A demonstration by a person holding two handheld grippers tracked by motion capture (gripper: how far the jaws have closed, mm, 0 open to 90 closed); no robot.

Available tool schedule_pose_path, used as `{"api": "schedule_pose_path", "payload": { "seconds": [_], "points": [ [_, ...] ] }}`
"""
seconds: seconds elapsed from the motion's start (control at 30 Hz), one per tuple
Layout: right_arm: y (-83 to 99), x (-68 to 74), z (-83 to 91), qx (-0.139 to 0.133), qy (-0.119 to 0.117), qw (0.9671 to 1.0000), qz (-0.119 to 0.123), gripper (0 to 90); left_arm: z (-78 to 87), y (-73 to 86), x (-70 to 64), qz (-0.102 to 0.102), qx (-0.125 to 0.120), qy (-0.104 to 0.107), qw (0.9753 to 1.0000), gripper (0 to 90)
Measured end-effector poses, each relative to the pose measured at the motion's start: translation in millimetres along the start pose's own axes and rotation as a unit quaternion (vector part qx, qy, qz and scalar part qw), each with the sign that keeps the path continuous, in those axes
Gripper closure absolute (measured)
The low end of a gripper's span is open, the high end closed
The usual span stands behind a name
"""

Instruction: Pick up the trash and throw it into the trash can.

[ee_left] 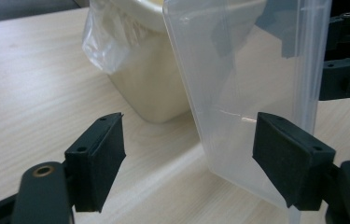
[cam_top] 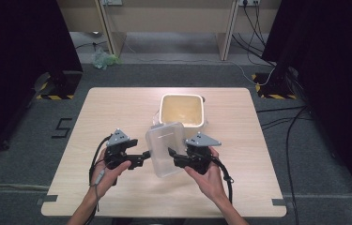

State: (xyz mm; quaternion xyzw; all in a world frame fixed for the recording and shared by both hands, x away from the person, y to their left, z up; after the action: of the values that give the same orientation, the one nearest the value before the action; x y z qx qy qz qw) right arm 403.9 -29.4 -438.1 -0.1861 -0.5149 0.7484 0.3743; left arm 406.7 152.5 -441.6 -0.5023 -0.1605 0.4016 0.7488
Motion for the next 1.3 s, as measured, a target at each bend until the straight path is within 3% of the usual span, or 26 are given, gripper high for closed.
{"api": "schedule_pose_path", "payload": {
  "seconds": [0.57,1.1,1.3],
  "points": [
    [-40.9,-8.5,4.0,-0.016,0.016,0.9996,0.014,38.9,-2.1,-40.1,10.0,0.016,-0.002,0.018,0.9997,24.9],
    [-66.2,-19.3,8.4,-0.019,0.03,0.9993,0.009,38.4,-6.1,-70.3,11.0,0.007,-0.007,0.018,0.9998,25.1],
    [-83.4,-23.9,11.9,-0.031,0.034,0.9989,0.008,38.5,-5.5,-86.5,11.2,0.004,-0.015,0.016,0.9997,25.1]
  ]
}}
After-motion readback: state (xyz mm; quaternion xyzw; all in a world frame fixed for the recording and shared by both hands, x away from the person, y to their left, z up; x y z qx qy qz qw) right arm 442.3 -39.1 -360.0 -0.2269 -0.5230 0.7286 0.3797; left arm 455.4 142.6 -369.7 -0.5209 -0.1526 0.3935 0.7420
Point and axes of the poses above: each handheld gripper's, and its own axes: z roughly backward along the jaws, y roughly out of its underside, x roughly to its left, the point moved 7 cm from there along -z, roughly forward along the jaws, and after that the axes turned 4 degrees about -x, right-handed, at the moved point
